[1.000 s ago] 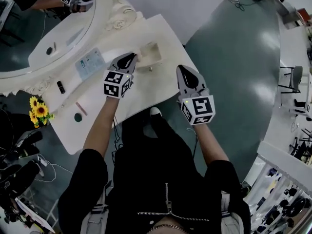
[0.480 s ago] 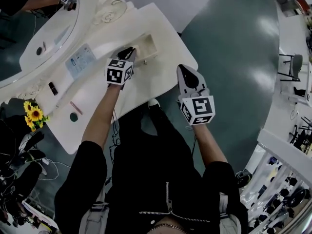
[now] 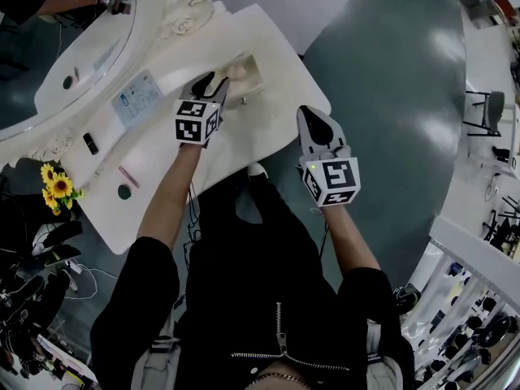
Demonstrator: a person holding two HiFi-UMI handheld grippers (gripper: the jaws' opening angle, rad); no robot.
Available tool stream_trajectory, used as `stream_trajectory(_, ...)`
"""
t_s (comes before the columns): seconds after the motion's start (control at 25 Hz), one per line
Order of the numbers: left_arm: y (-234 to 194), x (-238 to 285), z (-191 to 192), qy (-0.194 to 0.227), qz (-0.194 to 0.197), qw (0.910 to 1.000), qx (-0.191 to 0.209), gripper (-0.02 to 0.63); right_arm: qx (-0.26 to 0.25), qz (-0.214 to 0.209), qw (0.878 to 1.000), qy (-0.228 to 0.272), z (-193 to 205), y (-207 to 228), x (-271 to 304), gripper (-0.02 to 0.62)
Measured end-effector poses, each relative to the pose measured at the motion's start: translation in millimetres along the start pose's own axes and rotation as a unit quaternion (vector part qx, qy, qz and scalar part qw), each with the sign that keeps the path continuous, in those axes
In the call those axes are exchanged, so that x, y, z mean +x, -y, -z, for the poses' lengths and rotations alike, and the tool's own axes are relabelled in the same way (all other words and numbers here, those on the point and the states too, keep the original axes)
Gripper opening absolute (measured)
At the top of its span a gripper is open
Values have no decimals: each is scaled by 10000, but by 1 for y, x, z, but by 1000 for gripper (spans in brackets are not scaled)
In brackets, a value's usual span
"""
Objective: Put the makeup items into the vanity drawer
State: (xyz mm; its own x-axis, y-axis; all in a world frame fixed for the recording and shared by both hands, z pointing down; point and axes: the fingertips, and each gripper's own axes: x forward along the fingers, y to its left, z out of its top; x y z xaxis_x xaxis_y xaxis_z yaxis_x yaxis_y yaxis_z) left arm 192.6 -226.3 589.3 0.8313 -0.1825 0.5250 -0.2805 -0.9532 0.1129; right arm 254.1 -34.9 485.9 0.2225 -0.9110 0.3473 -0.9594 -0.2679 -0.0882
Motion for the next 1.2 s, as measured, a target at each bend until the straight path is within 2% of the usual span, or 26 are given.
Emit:
stream_trajectory(0.12,2,-16,-16,229,-71,9997,33,193,-43,-64,9999,67,-8,-3,0,6)
stream_trajectory(0.4,-6,-72,-52,866,-460,9951,95,206,-227,-330,9987,308,-33,-15,8,6)
stream_trajectory(0.56,-25,-107,-62,1052,-757,9916,-4,210,-353,-579,9969,397,-47,-32,21,6)
stream_trajectory(0.8,-57,-164,-49,1161,-1337,9840,-209,218,-611,-1156,9899,544,-68,-74,38,6)
stream_trajectory(1.2,-99,-261,-9,1289,-2361,9604,-731,218,-1017,-2227,9677,601,-82,-163,61,6)
